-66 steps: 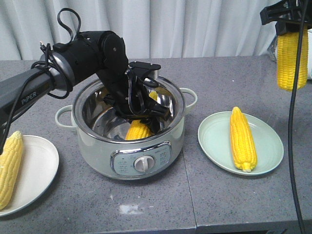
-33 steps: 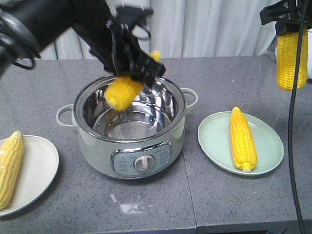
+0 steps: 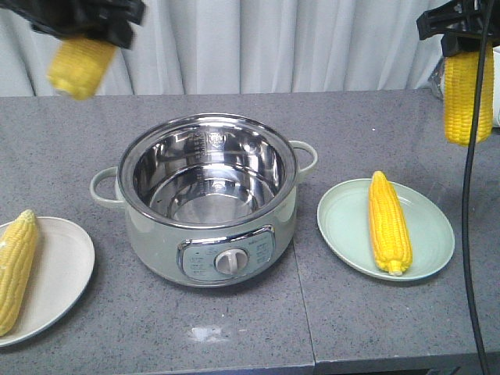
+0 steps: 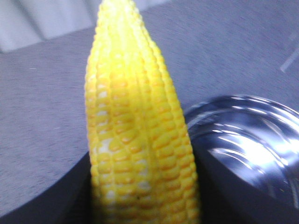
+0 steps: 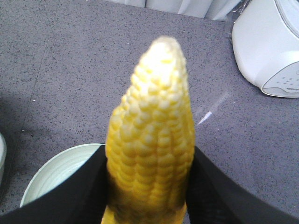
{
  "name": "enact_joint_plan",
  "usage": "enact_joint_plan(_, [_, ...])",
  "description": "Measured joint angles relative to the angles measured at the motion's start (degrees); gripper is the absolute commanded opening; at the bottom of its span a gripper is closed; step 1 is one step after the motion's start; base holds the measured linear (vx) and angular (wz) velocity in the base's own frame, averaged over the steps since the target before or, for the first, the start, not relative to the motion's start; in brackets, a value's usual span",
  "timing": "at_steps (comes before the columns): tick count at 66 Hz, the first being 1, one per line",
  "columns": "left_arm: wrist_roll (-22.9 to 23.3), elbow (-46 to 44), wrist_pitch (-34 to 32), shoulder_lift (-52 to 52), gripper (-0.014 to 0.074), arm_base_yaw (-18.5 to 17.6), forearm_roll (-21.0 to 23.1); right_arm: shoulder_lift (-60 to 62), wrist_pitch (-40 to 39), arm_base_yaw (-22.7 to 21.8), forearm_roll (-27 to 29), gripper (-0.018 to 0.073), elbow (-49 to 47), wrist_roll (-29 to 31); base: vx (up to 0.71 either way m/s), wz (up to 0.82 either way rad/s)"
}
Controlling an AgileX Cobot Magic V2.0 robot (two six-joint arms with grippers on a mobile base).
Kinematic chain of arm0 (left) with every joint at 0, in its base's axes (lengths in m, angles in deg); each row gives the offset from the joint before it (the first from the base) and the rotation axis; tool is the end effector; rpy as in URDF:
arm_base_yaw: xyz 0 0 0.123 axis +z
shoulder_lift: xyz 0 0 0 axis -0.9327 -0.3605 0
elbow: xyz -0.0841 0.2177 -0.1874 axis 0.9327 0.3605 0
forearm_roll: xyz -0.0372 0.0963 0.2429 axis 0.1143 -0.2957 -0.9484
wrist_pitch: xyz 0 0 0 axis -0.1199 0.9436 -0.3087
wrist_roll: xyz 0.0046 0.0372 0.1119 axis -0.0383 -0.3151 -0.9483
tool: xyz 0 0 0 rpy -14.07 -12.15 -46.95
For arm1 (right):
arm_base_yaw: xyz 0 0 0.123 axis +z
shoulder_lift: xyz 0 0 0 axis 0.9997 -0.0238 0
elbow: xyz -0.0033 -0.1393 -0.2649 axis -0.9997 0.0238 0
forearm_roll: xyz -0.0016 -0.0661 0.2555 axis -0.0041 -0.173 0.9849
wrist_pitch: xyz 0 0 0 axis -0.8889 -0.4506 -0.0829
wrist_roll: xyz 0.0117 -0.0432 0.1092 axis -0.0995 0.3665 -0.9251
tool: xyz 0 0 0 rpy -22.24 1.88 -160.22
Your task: Distribute corn equally
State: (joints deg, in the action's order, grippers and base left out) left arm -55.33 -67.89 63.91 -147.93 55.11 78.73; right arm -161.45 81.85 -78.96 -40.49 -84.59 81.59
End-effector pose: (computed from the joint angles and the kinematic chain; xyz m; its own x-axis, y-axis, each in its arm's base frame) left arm 0.3916 -0.0997 0.4670 -0.6792 0.1620 -0.7159 0.2572 0.9660 -0.0254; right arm 0.3617 0.0387 0.4586 -0.6968 -0.1812 -0.6940 -0.0756 0.9807 -0.1802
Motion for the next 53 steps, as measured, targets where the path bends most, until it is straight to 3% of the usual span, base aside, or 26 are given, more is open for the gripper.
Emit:
enact_joint_plan(13, [1.84,2.69,0.25,3.39,0.0165,7.87,-3.15,0.0,0.0,0.0,0.0,0.0187,0.0,0.0,0.0,0.0])
enact_joint_plan(21, [2.05,5.01,0.51,4.89,0.0165,10.42,-4.41,0.0,0.0,0.0,0.0,0.0187,0.0,0.0,0.0,0.0])
enact_joint_plan(29, [2.54,5.44,0.51,5.29,0.0165,10.91,-4.27,0.0,0.0,0.0,0.0,0.0187,0.0,0.0,0.0,0.0])
enact_joint_plan(41, [3.26,6.27,0.38,5.35,0.0165,10.91,-0.01,0.0,0.0,0.0,0.0,0.0187,0.0,0.0,0.0,0.0])
enact_joint_plan(53, [2.27,11.59,0.38,5.35,0.0165,10.91,0.21,0.0,0.0,0.0,0.0,0.0187,0.0,0.0,0.0,0.0])
